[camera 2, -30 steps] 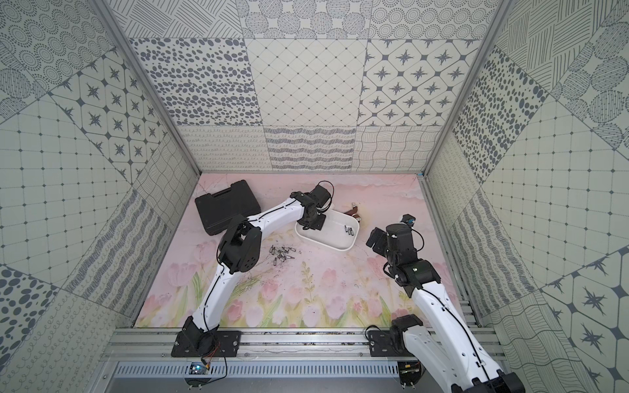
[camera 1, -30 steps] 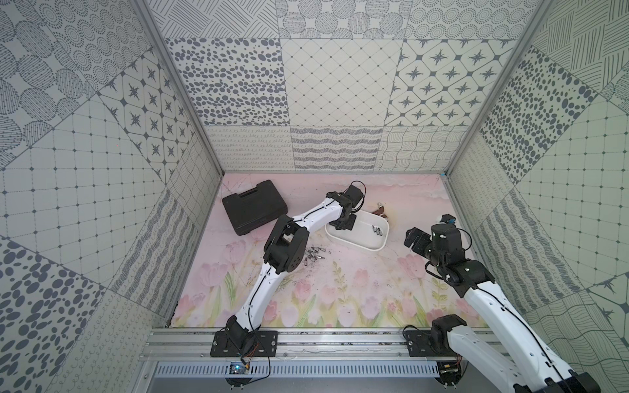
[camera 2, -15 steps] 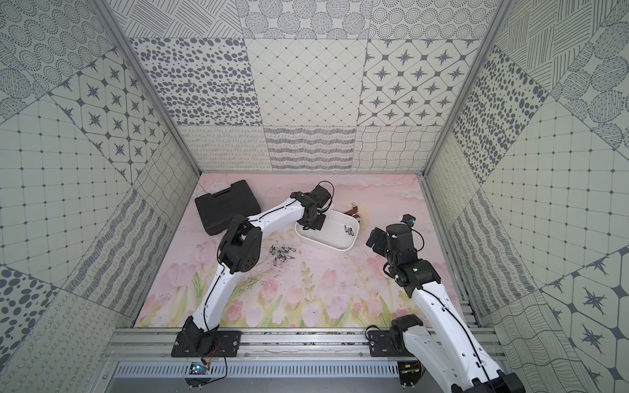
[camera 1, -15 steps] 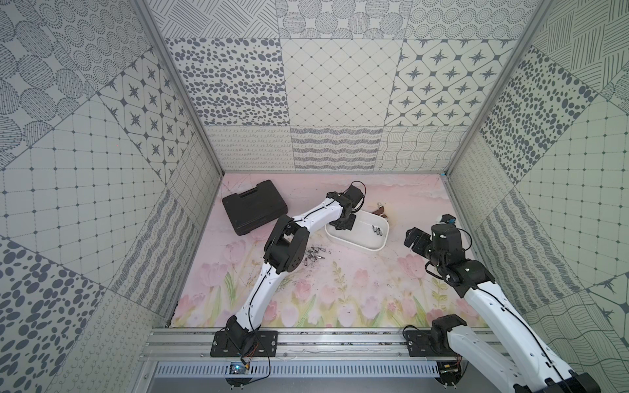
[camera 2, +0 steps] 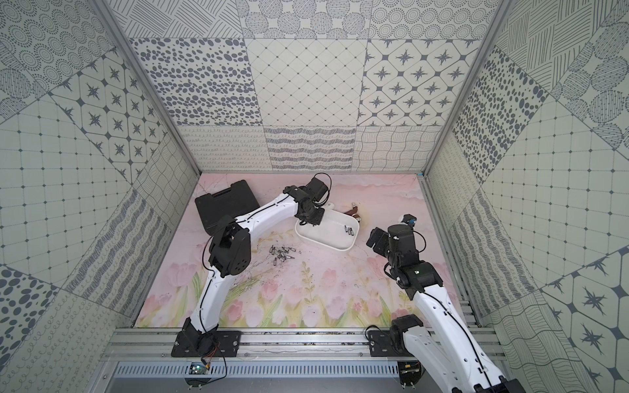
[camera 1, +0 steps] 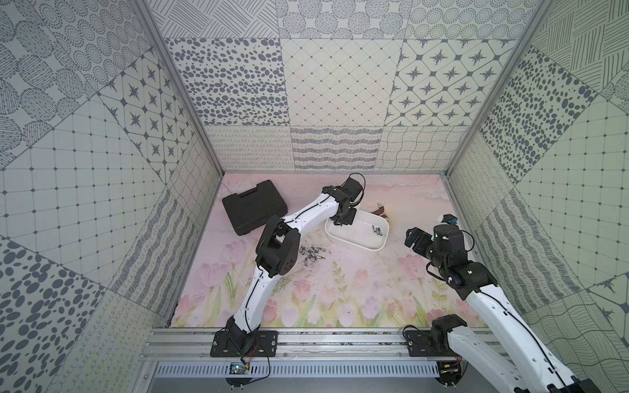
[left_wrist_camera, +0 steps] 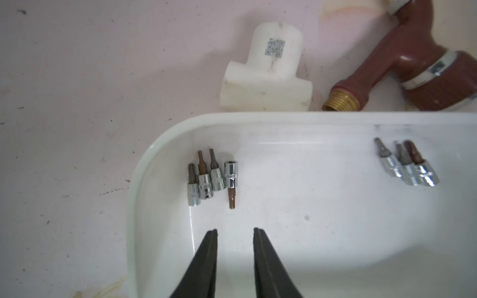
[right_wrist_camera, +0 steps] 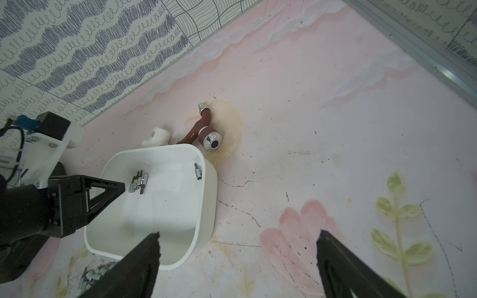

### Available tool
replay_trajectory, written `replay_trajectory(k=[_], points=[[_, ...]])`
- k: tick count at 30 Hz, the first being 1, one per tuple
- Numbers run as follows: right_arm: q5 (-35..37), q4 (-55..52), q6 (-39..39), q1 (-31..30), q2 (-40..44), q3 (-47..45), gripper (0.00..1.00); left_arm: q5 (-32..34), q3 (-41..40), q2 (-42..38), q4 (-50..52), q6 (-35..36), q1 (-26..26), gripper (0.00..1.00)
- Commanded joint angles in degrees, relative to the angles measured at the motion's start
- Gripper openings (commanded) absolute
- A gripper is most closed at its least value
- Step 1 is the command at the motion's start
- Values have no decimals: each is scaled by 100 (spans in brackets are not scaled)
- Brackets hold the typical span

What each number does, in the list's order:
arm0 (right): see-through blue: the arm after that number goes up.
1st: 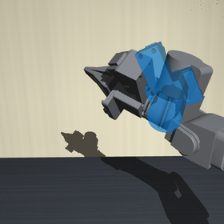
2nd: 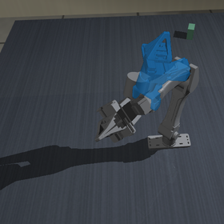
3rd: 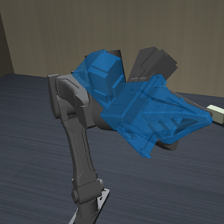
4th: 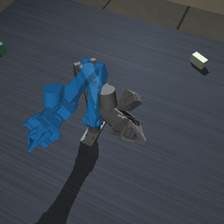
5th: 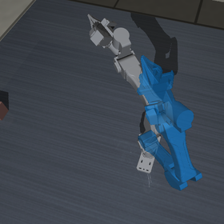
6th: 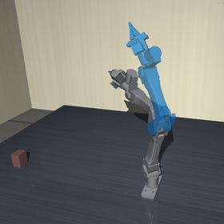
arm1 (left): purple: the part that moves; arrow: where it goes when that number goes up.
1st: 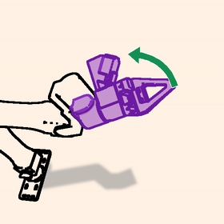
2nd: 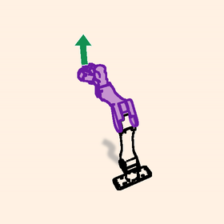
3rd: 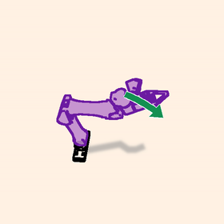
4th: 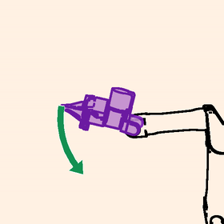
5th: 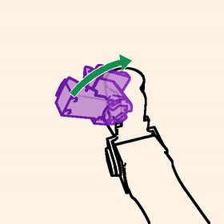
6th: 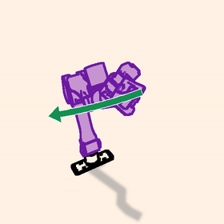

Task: Put the bit on the desktop into the storage box
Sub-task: Place the screwdriver bit in the storage box.

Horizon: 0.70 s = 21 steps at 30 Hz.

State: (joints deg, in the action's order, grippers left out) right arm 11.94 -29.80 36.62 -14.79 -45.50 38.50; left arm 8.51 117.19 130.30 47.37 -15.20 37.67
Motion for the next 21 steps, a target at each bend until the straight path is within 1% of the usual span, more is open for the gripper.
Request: replay_trajectory(k=[1,6,14,16,19,21], points=[[-115,112,-75,20,33,211,97,-398,-450,-707,-90,-17,-7,32],[-254,-21,-190,20,6,361,97,-373,-1374,-1703,-554,-53,-18,37],[-752,-42,-338,20,-268,538,97,-205,-2845,-3255,-981,-205,-262,48],[-1008,-64,-358,20,-426,656,97,-97,-3221,-3665,-1087,-275,-351,52],[-1420,-130,-331,22,-697,920,97,195,-3788,-4210,-1245,-332,-433,55],[-1686,-198,-320,11,-900,1147,97,375,-4215,-4639,-1379,-380,-513,60]])
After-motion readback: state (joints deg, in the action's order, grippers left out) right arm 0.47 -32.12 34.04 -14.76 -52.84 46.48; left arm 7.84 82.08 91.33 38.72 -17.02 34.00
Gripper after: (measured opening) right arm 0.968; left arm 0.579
